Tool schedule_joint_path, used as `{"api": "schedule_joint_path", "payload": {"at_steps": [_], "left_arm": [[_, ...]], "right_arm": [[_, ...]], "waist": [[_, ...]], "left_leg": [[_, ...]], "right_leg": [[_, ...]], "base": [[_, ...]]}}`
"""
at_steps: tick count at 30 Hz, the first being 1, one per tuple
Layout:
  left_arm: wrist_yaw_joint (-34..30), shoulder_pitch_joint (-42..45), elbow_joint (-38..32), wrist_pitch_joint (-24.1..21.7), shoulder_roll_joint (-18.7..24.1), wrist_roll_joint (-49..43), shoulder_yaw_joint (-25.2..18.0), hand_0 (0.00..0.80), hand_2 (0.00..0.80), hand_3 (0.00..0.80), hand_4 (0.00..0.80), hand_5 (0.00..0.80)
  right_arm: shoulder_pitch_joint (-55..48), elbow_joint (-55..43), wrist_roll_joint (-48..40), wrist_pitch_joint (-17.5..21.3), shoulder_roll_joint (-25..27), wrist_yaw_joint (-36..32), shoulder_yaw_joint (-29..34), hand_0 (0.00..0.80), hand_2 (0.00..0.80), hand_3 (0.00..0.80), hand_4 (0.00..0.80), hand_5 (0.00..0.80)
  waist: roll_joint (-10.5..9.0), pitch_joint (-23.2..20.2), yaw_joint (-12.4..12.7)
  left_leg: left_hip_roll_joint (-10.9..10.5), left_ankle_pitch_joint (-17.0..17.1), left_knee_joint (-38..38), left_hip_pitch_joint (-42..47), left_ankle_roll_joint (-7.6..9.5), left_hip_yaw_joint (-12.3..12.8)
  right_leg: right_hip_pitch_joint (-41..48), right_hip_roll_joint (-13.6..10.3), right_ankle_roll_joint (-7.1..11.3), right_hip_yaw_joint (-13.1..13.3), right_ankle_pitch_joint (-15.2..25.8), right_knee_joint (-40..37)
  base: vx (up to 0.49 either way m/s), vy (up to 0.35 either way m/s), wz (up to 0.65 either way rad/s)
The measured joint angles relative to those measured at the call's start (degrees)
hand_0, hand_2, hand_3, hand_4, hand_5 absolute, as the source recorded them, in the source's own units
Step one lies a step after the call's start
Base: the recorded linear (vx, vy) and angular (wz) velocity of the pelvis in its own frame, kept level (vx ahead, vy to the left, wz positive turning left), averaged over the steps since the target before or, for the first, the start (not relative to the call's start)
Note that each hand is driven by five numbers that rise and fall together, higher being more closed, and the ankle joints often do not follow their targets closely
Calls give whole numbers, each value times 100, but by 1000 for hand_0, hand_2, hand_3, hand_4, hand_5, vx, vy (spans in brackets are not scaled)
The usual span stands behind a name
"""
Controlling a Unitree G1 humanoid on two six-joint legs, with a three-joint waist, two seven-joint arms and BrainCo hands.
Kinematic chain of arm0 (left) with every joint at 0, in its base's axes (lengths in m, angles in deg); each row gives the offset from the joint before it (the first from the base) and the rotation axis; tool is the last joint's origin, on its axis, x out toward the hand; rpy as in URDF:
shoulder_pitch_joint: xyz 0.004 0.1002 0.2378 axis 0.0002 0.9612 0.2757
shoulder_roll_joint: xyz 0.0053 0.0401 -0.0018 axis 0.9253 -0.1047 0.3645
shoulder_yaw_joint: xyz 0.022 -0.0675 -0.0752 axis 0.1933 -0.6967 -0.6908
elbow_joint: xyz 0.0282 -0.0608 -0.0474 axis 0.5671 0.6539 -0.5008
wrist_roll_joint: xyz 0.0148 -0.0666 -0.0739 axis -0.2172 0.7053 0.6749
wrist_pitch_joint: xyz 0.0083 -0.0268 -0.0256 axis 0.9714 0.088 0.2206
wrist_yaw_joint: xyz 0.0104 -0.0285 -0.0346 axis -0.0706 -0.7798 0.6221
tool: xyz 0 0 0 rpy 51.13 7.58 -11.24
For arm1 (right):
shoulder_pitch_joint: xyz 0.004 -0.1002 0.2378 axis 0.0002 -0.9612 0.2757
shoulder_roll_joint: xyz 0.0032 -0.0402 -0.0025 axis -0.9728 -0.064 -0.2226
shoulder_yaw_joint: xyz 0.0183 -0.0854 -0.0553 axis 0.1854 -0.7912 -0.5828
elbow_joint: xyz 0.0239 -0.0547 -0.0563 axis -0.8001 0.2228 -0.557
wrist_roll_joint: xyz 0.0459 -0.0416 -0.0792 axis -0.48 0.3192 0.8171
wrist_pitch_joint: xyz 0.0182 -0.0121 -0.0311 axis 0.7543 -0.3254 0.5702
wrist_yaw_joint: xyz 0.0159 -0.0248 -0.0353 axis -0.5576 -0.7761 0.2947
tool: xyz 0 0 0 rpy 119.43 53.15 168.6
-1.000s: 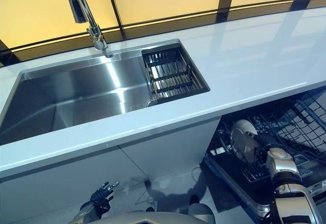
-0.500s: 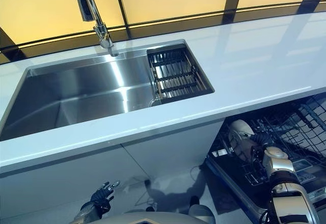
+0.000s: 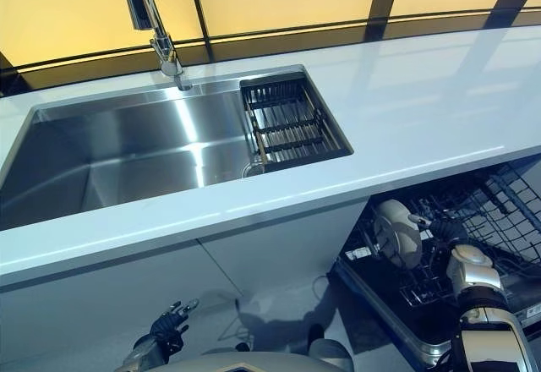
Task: Take plates into dishwasher
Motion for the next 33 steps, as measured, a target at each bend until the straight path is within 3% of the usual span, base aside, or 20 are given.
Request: {"api": "schedule_joint_path", "payload": {"at_steps": [5,18,33], "left_arm": [[0,8,3,1,26,5,0,0,0,0,0,0],[1,-85,48,-23,78,132,-29,0,0,0,0,0],[-13,-136,104,-73,171,262,-218,0,0,0,0,0]], "right_arm": [[-289,-26,-4,20,124,50,401,0,0,0,0,0],[-1371,-8,-422,75,401,330,1221,0,0,0,0,0],[-2070,10,-928,493,-247,912,1754,0,0,0,0,0]], "waist": [[-133,-7,-147],[-246,31,-490],[-185,3,-803]], "left_leg": [[-9,-7,0,-13,-1,70],[-21,-77,-1,0,9,236],[-16,-112,0,-4,-8,493]], "right_leg": [[-52,7,11,78,9,7],[-110,19,31,275,23,21],[-267,75,45,527,48,25]], "base": [[6,25,-8],[-4,2,-7],[-19,-8,-9]]}}
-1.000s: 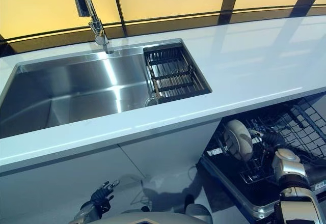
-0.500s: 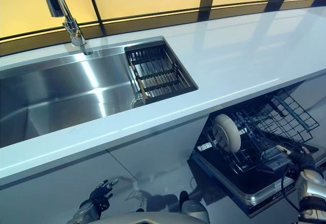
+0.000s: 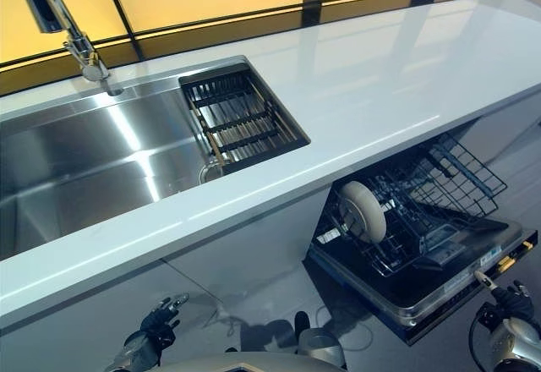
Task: Take plates into dishwasher
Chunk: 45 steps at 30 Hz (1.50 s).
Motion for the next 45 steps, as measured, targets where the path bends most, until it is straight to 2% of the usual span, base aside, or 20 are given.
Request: {"api": "schedule_joint_path", "payload": {"at_steps": [4,13,21,26,31,36,39,45], "left_arm": [[-30,0,119,0,0,-2,3,0,0,0,0,0],[-89,-64,142,0,-10,-6,23,0,0,0,0,0],[-169,-208,145,2,-63,3,177,0,0,0,0,0],[-289,-273,120,-45,-219,25,245,0,0,0,0,0],[-363,-292,80,-61,-278,82,273,0,0,0,0,0],[-363,-270,-16,-59,-364,81,273,0,0,0,0,0],[-364,-259,-74,-58,-431,81,274,0,0,0,0,0],[-399,-216,-97,-57,-483,80,275,0,0,0,0,0]], "right_arm": [[-8,197,-200,263,-68,-8,41,0,0,0,0,0],[26,739,-628,310,-192,-193,89,0,0,0,0,0],[247,1142,-1317,302,-327,-677,137,0,0,0,0,0],[458,1374,-1619,296,-315,-1182,229,0,0,0,0,0],[572,1426,-1751,360,-146,-1497,279,0,0,0,0,0],[612,1421,-1773,367,16,-1813,266,0,0,0,0,0],[618,1421,-1759,354,132,-1981,196,0,0,0,0,0],[596,1337,-1639,368,265,-2194,18,0,0,0,0,0]], "waist": [[81,-2,-122],[355,148,-126],[814,397,-127],[1249,590,-122],[1581,746,-124],[1748,870,-126],[1834,909,-127],[1888,926,-190]], "left_leg": [[-4,-10,0,8,1,32],[-10,-12,22,3,1,50],[-45,-11,24,-33,18,41],[-102,4,28,-103,39,19],[-130,6,30,-199,57,-18],[-144,1,29,-254,59,-301],[-150,3,29,-263,63,-316],[-163,3,4,-272,68,-425]], "right_leg": [[-8,1,1,32,6,-1],[-53,-3,6,46,8,8],[-119,-47,10,48,2,52],[-200,-107,41,46,8,64],[-334,-160,51,24,14,100],[-432,-199,63,-103,33,146],[-439,-235,58,-212,40,146],[-416,-288,46,-410,86,105]], "base": [[-48,-30,-5],[-72,-54,-1],[-41,10,0],[-55,16,-1],[-38,11,-6],[-12,-1,-7],[0,0,0],[18,9,-2]]}}
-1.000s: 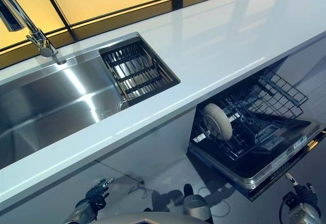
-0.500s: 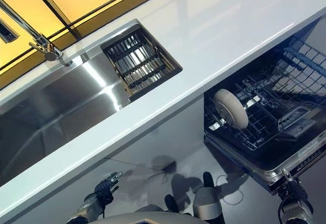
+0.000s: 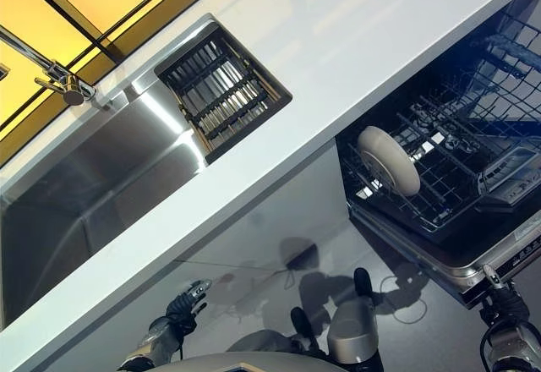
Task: Take plates into dishwasher
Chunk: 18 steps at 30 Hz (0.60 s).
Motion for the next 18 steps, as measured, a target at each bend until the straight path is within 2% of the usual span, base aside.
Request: {"api": "schedule_joint_path", "payload": {"at_steps": [2,6,11,18], "left_arm": [[2,43,-21,8,-35,0,0,0,0,0,0,0],[7,63,-45,17,-90,-7,0,0,0,0,0,0],[28,114,-185,57,-161,-10,-1,0,0,0,0,0],[48,214,-221,169,-175,-9,-5,0,0,0,0,0]], "right_arm": [[-25,-186,130,-2,13,-4,-76,0,0,0,0,0],[-33,-362,269,-24,55,-6,-187,0,0,0,0,0],[-51,-638,346,-378,215,-2,-295,0,0,0,0,0],[-58,-1165,348,-615,355,86,-500,0,0,0,0,0]], "waist": [[12,5,-98],[21,11,-101],[15,21,-136],[13,18,-235]], "left_leg": [[-5,2,0,-4,1,-14],[-7,-6,-6,13,-8,-90],[-7,-56,-12,160,22,-92],[-6,-60,-14,207,17,-191]], "right_leg": [[3,-2,-4,-3,21,-23],[17,-1,-15,-7,81,-71],[127,-5,-10,-5,99,-69],[178,-2,-21,-24,113,-66]], "base": [[33,1,-3],[59,6,-13],[61,0,-8],[58,-25,-3]]}}
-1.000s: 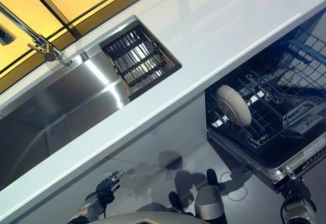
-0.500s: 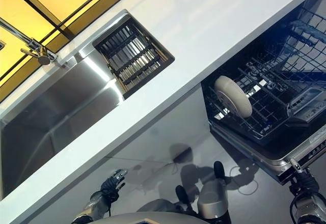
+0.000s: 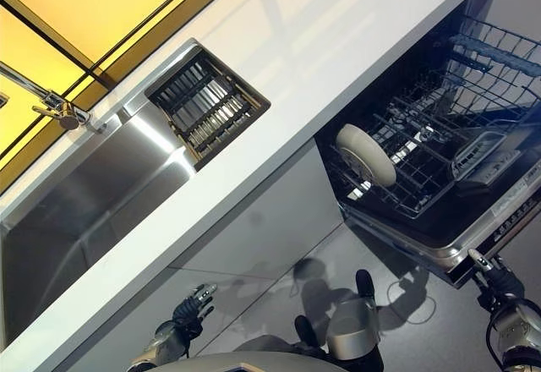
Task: Take plates into dishwasher
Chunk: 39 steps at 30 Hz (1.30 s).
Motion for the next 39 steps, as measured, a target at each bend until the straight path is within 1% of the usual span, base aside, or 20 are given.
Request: {"api": "schedule_joint_path", "payload": {"at_steps": [4,7,9,11,13,17,19,24,26,28,30,31,33,35,39], "left_arm": [[16,76,1,12,-42,0,-2,0,0,0,0,0],[67,146,1,12,-40,-2,-9,0,0,0,0,0],[94,256,2,13,-40,-3,-9,0,0,0,0,0],[110,313,4,17,-40,-4,-9,0,0,0,0,0],[117,305,2,25,-36,-4,-9,0,0,0,0,0],[152,335,0,70,-17,-4,-16,0,0,0,0,0],[157,327,-1,82,-17,-6,-18,0,0,0,0,0],[157,331,-22,109,-14,-90,-28,0,0,0,0,0],[158,298,-27,122,-12,-94,-28,0,0,0,0,0],[158,263,-30,124,0,-96,-28,0,0,0,0,0],[162,264,-31,128,26,-99,-28,0,0,0,0,0],[164,265,-31,128,40,-99,-28,0,0,0,0,0],[168,268,-30,129,47,-100,-28,0,0,0,0,0],[168,272,-30,129,69,-100,-28,0,0,0,0,0],[169,290,-29,126,158,-101,-28,0,0,0,0,0]], "right_arm": [[4,-151,-3,-23,127,137,-18,0,0,0,0,0],[83,-205,-31,-60,138,209,-56,0,0,0,0,0],[185,-208,-44,-118,164,238,-162,0,0,0,0,0],[284,-209,-114,-126,164,237,-222,0,0,0,0,0],[324,-249,-154,-124,171,237,-227,0,0,0,0,0],[570,-408,-291,-121,184,236,-264,0,0,0,0,0],[714,-490,-414,-91,185,235,-264,0,0,0,0,0],[1168,-590,-657,-57,186,200,-472,0,0,0,0,0],[1365,-693,-739,-28,186,157,-542,0,0,0,0,0],[1670,-731,-827,47,185,33,-590,0,0,0,0,0],[1954,-853,-833,115,184,-36,-664,0,0,0,0,0],[2088,-893,-834,153,175,-58,-673,0,0,0,0,0],[2352,-897,-835,213,172,-101,-679,0,0,0,0,0],[2418,-807,-826,252,163,-10,-678,0,0,0,0,0],[2411,-781,-636,254,99,115,-696,0,0,0,0,0]], "waist": [[-17,-23,11],[-70,-69,22],[-164,-176,39],[-215,-251,58],[-252,-322,150],[-325,-417,219],[-325,-443,311],[-331,-547,516],[-318,-573,672],[-317,-597,798],[-323,-622,960],[-331,-631,994],[-367,-655,1042],[-442,-702,1137],[-592,-751,1122]], "left_leg": [[-1,7,0,92,10,-52],[-2,10,1,91,14,-79],[-1,17,2,92,21,-153],[-3,17,2,92,21,-155],[-8,17,2,94,21,-155],[-9,24,2,103,30,-212],[-9,25,4,104,32,-213],[-11,48,7,99,32,-327],[-16,54,12,100,32,-368],[-25,75,13,99,33,-477],[-26,80,16,99,27,-496],[-29,93,18,99,8,-514],[-40,101,19,95,16,-600],[-44,102,21,80,15,-627],[-51,103,18,76,16,-627]], "right_leg": [[125,-7,-11,-49,10,-13],[139,-12,-12,-81,10,-15],[179,-17,-14,-131,12,-39],[182,-20,-16,-132,14,-39],[182,-26,-12,-135,20,-41],[224,-37,-12,-171,20,-43],[225,-36,-12,-173,20,-43],[277,-56,-23,-301,12,-45],[305,-67,-21,-343,12,-46],[359,-90,-9,-450,1,-46],[371,-93,-3,-467,0,-46],[384,-98,4,-493,-6,-46],[434,-110,24,-594,-30,-44],[434,-111,35,-607,-41,-44],[432,-115,45,-605,-49,-44]], "base": [[39,-36,7],[18,-39,6],[6,-28,10],[4,-36,2],[6,-42,0],[3,-37,6],[12,-46,2],[17,-35,11],[10,-25,17],[6,-21,23],[-5,-29,10],[-12,-21,14],[-10,-21,22],[-8,-26,12],[-3,-6,1]]}}
